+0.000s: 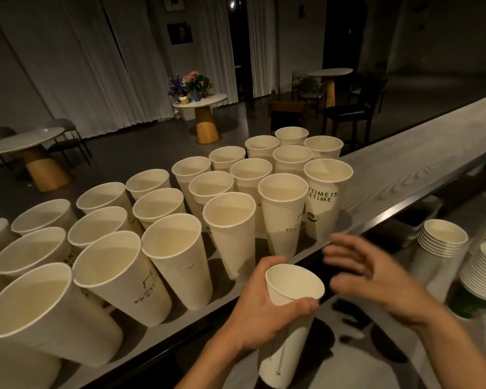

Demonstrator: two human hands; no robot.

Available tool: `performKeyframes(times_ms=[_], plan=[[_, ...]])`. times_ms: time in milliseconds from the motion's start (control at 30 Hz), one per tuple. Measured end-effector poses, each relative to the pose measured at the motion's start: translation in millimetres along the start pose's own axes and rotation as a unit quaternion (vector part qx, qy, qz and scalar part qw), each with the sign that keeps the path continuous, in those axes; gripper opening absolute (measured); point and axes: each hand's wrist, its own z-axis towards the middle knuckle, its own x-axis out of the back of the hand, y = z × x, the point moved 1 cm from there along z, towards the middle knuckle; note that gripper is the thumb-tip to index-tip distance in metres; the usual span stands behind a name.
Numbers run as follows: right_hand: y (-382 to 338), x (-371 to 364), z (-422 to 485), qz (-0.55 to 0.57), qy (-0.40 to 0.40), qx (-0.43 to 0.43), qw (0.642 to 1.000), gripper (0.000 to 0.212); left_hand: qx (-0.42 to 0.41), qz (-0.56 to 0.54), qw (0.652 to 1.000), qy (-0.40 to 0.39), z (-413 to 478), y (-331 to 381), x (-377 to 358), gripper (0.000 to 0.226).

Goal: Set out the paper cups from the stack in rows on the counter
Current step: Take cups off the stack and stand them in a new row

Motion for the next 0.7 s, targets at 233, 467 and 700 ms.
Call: performKeyframes(times_ms=[233, 467, 700], plan=[[1.8, -34.6, -21.6, -0.046, -0.064, 0.005, 0.997, 0.09, -0.049, -0.052, 0.997, 0.021, 11.0, 26.8, -22.6, 0.092], [-29.7, 25.1, -4.3, -0.05, 0.118, 0.061, 0.99, 0.09, -0.031, -0.015, 0.999, -0.006, 17.2, 20.6, -18.0, 0.108], [-27.9, 76.9, 61.9, -0.075, 0.294, 0.068, 0.95, 0.088, -0.001, 0.031, 0.999, -0.039, 21.2, 7.5, -12.1, 0.121]])
